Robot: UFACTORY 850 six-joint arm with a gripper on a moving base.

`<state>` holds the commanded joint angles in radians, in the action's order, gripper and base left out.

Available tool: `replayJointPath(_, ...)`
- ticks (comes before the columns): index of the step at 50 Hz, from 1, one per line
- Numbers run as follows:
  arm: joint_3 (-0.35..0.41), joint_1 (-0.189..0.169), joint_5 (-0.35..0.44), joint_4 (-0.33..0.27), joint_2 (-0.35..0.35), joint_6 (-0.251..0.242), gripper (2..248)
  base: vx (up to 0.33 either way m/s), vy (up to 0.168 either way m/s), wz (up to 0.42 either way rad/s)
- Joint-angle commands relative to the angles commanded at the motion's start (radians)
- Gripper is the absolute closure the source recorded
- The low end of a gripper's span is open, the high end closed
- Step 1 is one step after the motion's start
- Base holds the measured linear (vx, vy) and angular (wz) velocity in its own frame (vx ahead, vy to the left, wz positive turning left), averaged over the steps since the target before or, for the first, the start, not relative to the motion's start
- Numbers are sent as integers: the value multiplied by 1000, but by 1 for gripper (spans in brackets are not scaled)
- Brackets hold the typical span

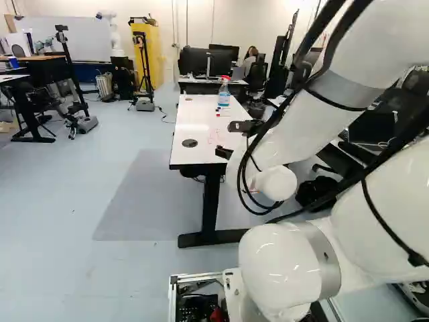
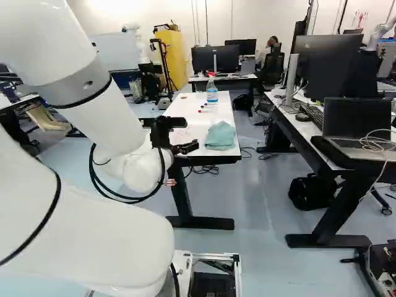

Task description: Clean the table with the green towel

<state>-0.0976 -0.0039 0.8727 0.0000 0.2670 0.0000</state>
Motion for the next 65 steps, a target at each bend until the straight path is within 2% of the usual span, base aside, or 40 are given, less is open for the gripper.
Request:
replayJointPath(29, -107, -54, -1, 0, -51, 0, 3, 0, 0, 0)
replayJointPath(44, -181, -87, -32, 0, -92, 0, 3, 0, 0, 0)
replayJointPath(65, -284, -131, -81, 0, -202, 0, 3, 0, 0, 0)
